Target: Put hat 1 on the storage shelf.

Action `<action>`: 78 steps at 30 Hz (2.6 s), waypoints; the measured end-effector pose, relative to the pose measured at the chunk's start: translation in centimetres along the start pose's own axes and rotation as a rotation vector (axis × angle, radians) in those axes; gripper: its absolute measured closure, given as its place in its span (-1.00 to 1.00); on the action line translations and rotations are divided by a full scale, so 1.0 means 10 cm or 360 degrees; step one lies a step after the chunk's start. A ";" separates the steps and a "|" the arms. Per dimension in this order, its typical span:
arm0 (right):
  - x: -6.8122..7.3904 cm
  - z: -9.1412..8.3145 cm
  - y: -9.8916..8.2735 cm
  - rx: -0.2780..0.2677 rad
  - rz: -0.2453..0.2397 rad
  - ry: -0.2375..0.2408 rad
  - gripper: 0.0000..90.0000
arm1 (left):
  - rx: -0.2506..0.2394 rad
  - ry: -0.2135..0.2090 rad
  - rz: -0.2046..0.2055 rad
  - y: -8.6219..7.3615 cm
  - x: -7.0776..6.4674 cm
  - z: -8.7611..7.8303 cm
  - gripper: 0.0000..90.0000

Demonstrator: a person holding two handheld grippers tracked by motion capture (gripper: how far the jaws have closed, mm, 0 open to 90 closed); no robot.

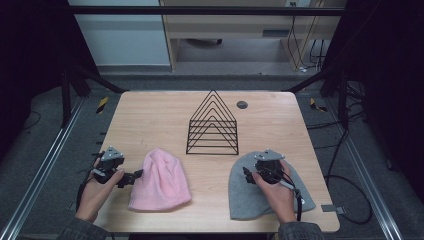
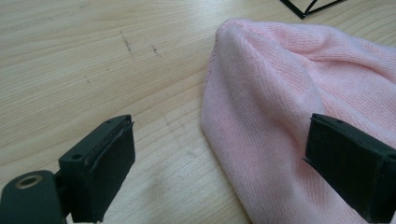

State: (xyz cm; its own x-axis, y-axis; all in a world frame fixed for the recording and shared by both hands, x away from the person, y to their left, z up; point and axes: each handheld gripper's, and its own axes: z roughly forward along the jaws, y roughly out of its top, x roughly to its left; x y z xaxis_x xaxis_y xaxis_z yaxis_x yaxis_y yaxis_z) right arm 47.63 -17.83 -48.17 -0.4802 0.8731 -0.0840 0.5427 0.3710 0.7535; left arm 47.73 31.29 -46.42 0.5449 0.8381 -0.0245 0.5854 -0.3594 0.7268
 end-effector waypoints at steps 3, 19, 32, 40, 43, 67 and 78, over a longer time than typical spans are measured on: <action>0.01 0.00 0.00 0.0000 -0.0023 -0.0003 -0.49 | 0.0001 -0.0003 0.0014 0.00 -0.01 0.01 -0.82; -0.10 -0.03 -0.04 0.0059 0.0101 -0.0090 -0.48 | -0.0005 -0.0067 0.0116 0.15 -0.20 -0.06 -0.77; -0.13 -0.22 -0.01 -0.0001 0.0092 -0.0087 -0.24 | 0.0054 -0.0054 0.0181 0.70 -0.09 0.02 -0.67; -0.19 -0.40 -0.06 -0.0039 0.0135 -0.0097 -0.39 | 0.0158 -0.0116 0.0166 0.84 -0.03 0.20 -0.73; -0.20 -0.39 -0.07 -0.0030 0.0134 -0.0103 -0.44 | 0.0191 -0.0139 0.0152 0.83 -0.02 0.27 -0.77; -0.24 -0.33 -0.13 0.0019 0.0157 -0.0064 -0.13 | 0.0230 -0.0212 0.0008 0.71 0.05 0.56 -0.22; -0.19 -0.32 -0.12 0.0018 0.0127 -0.0041 -0.15 | 0.0326 -0.0204 -0.0010 0.55 -0.01 0.69 0.02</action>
State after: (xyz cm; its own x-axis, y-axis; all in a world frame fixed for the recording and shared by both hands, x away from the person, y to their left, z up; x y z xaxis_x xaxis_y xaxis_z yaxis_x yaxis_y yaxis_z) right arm 45.69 -20.90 -46.82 -0.4172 0.9079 -0.0412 0.5864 0.3036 0.7510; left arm 55.07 26.39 -47.14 0.6047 0.7866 -0.1250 0.6917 -0.4409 0.5720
